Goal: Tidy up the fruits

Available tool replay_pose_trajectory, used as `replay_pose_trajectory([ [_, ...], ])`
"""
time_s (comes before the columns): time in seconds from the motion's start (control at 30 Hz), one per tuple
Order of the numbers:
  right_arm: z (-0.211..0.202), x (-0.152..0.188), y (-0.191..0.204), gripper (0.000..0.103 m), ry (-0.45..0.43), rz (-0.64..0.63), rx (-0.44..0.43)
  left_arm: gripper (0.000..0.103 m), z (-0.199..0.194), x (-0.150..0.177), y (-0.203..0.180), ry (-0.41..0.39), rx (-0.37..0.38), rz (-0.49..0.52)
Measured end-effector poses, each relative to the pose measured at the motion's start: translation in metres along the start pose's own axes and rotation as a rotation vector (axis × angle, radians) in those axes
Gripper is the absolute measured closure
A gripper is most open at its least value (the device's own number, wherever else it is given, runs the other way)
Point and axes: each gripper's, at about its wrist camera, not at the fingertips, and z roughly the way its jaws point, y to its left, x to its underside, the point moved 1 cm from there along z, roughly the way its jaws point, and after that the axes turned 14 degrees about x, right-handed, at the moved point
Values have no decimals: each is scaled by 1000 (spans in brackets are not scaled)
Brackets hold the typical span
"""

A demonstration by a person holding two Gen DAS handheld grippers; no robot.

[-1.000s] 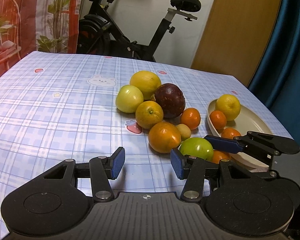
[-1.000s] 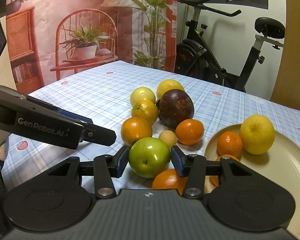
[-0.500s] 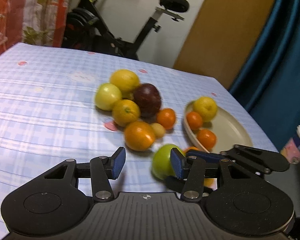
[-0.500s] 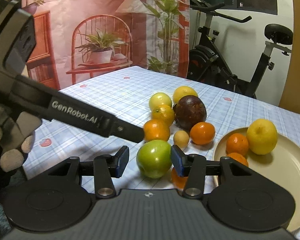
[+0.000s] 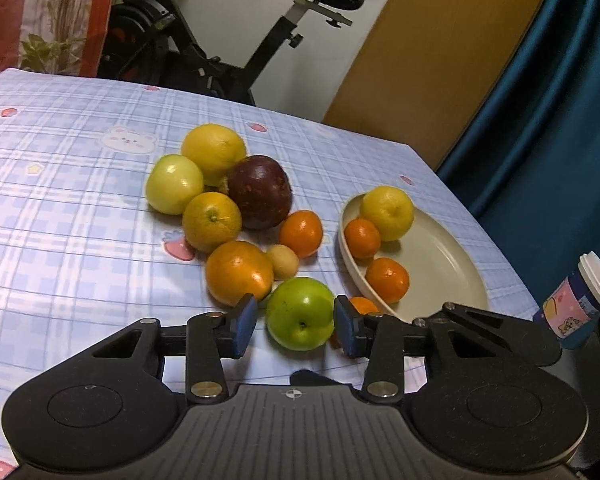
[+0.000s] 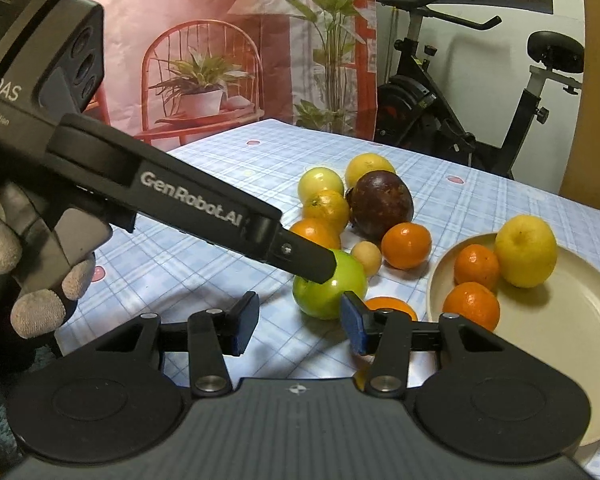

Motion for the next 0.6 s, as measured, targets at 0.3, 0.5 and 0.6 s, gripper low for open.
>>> replay_pose_trajectory([
  [0.3, 14, -11, -14, 54, 3, 9, 22, 59, -2, -4, 6, -14, 4, -30],
  [0.5, 22, -13, -6, 52, 20, -34, 8, 59, -8, -4, 6, -4, 24, -32],
  [0.6, 14, -12, -3, 52, -2, -43, -14, 59, -10, -3, 7, 7, 23, -40],
])
